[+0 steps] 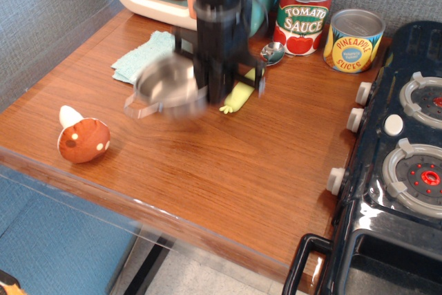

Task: Move the pot and place on blue towel

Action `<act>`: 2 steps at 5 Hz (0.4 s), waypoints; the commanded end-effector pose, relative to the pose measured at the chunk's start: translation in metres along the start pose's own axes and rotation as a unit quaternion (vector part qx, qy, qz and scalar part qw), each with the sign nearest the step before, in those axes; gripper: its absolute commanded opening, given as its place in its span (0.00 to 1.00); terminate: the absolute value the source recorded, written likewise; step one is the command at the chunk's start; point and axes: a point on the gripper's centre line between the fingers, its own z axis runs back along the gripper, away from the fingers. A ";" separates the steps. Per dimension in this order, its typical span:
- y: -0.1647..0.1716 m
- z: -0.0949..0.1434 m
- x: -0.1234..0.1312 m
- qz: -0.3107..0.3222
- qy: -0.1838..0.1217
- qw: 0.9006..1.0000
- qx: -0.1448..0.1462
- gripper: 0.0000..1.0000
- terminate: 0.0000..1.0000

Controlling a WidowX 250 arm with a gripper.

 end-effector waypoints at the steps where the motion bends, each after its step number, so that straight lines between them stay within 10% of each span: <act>1: 0.056 -0.010 0.055 0.073 -0.011 0.997 0.037 0.00 0.00; 2: 0.068 -0.024 0.067 0.083 -0.003 0.995 0.060 0.00 0.00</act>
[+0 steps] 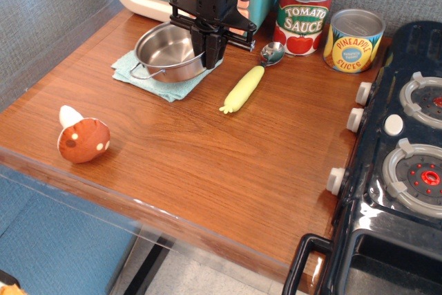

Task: Move the pot and place on blue towel

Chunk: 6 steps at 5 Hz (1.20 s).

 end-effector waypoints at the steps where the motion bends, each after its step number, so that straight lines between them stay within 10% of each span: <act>1: 0.028 0.010 0.024 0.025 -0.031 0.998 0.046 0.00 0.00; 2: 0.038 0.005 0.024 0.035 -0.027 0.997 0.058 0.00 0.00; 3: 0.039 0.000 0.022 0.036 -0.013 0.997 0.064 1.00 0.00; 6: 0.041 0.035 -0.004 0.026 -0.020 0.999 0.030 1.00 0.00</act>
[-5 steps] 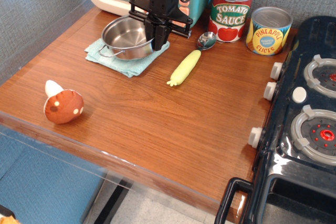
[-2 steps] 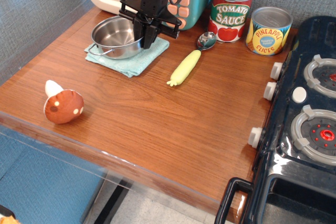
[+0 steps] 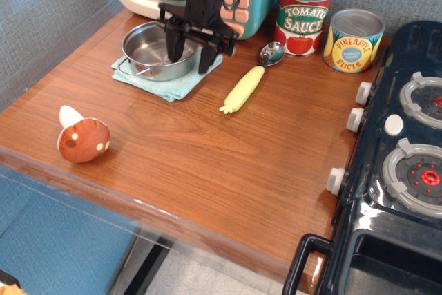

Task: Move the pot and place on blue towel

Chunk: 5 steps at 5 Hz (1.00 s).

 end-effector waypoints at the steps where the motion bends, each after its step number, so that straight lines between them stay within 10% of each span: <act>1: 0.023 0.063 -0.028 -0.006 -0.065 0.998 -0.026 1.00 0.00; 4: 0.025 0.068 -0.037 -0.010 -0.069 0.997 -0.028 1.00 0.00; 5: 0.025 0.068 -0.037 -0.010 -0.069 0.997 -0.028 1.00 1.00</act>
